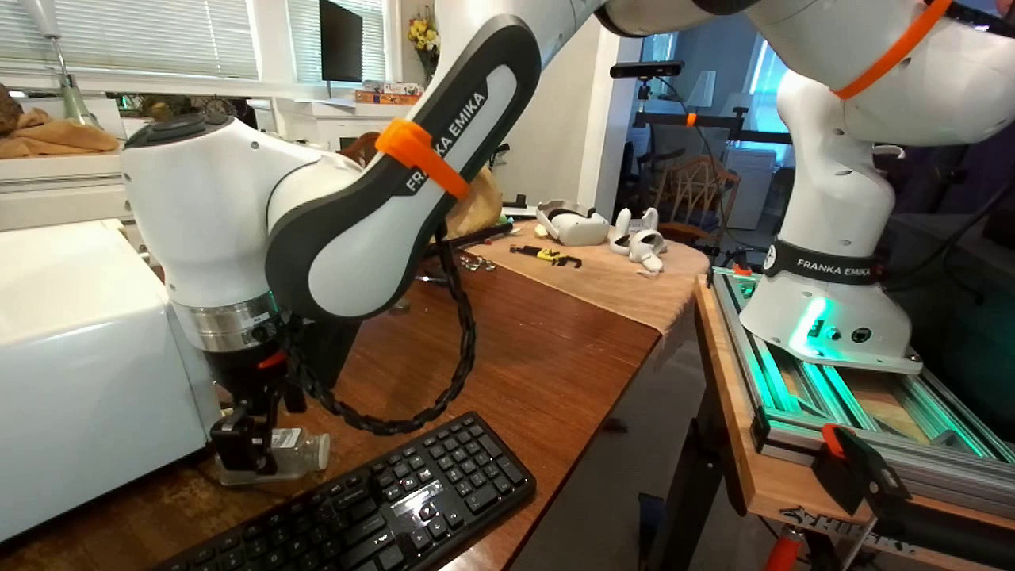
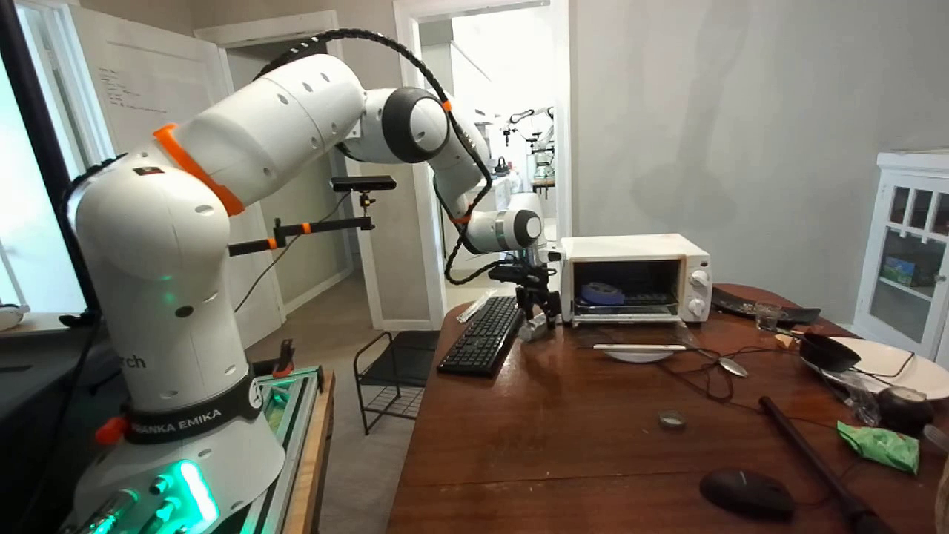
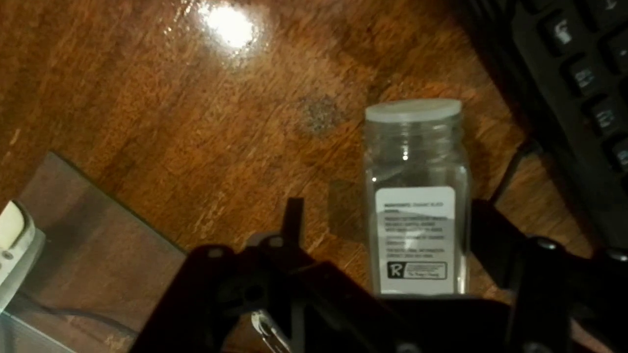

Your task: Put the bottle upright, then put the grey lid on the bottle

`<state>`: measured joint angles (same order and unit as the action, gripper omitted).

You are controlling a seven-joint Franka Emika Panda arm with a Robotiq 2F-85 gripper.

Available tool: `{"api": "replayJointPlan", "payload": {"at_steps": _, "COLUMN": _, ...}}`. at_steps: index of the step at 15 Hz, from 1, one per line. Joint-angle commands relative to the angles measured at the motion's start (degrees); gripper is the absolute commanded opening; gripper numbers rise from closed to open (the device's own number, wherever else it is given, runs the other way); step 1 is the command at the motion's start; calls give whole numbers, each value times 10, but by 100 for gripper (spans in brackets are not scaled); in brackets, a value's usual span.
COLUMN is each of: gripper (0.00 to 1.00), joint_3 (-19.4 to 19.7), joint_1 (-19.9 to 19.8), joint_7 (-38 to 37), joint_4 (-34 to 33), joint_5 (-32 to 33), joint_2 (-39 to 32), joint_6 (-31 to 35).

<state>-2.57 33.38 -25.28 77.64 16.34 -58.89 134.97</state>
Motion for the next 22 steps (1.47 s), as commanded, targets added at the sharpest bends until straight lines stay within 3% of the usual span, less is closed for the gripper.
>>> {"api": "replayJointPlan", "payload": {"at_steps": 1, "gripper": 54, "joint_3": 3, "joint_1": 6, "joint_7": 20, "joint_4": -43, "joint_5": -16, "joint_2": -30, "joint_6": -19}}
{"api": "replayJointPlan", "payload": {"at_steps": 5, "gripper": 24, "joint_3": 3, "joint_1": 9, "joint_7": 21, "joint_4": -59, "joint_5": -18, "joint_2": -39, "joint_6": -27}}
{"api": "replayJointPlan", "payload": {"at_steps": 7, "gripper": 24, "joint_3": 3, "joint_1": 11, "joint_7": 14, "joint_4": -46, "joint_5": -22, "joint_2": -19, "joint_6": -50}}
{"api": "replayJointPlan", "payload": {"at_steps": 12, "gripper": 24, "joint_3": -46, "joint_1": -31, "joint_7": 23, "joint_4": 80, "joint_5": -45, "joint_2": 83, "joint_6": -73}}
{"api": "replayJointPlan", "payload": {"at_steps": 14, "gripper": 24, "joint_3": -66, "joint_1": -68, "joint_7": 34, "joint_4": 140, "joint_5": -79, "joint_2": 125, "joint_6": -95}}
{"api": "replayJointPlan", "payload": {"at_steps": 17, "gripper": 24, "joint_3": -60, "joint_1": -112, "joint_7": 55, "joint_4": 204, "joint_5": -130, "joint_2": 160, "joint_6": -134}}
{"api": "replayJointPlan", "payload": {"at_steps": 22, "gripper": 24, "joint_3": -57, "joint_1": -227, "joint_7": 151, "joint_4": 277, "joint_5": -214, "joint_2": 168, "joint_6": -174}}
